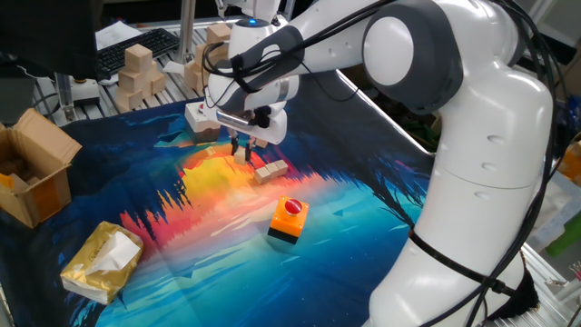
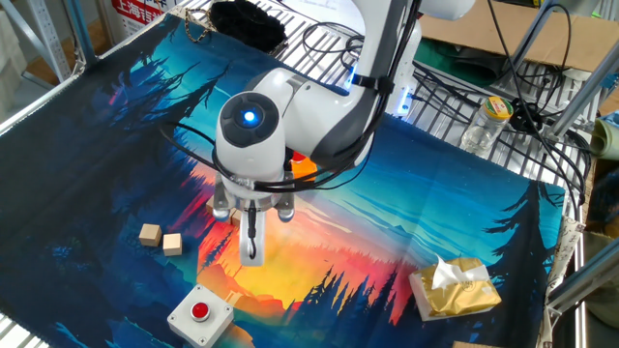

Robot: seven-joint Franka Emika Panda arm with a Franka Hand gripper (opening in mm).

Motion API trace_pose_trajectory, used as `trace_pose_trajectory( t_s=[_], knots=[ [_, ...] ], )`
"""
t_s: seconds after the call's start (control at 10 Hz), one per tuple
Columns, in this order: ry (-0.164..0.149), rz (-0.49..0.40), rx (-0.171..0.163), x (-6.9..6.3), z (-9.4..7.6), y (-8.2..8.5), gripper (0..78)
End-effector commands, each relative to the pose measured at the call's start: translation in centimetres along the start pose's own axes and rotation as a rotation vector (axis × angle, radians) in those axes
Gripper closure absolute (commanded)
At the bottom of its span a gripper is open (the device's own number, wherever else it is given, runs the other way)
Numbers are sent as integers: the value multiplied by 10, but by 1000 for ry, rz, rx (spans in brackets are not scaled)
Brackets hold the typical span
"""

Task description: Stack the blocks into a pyramid shape

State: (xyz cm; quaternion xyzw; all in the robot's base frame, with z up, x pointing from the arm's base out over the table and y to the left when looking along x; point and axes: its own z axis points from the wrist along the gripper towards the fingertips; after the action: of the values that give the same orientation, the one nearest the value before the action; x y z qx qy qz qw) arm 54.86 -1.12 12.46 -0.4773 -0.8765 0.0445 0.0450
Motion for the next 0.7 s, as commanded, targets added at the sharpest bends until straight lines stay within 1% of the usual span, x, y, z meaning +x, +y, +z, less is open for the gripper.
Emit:
trace_pose_trajectory(
  t_s=[0.1,0.2,0.3,0.4,0.5,0.6,0.7],
  knots=[
    [13,38,-14,0,-1,0,764],
    [13,38,-14,0,-1,0,764],
    [40,136,-47,0,-1,0,764],
    [36,194,-43,0,-1,0,764],
    [35,213,-41,0,-1,0,764],
    [38,289,-38,0,-1,0,764],
    [38,289,-38,0,-1,0,764]
  ],
)
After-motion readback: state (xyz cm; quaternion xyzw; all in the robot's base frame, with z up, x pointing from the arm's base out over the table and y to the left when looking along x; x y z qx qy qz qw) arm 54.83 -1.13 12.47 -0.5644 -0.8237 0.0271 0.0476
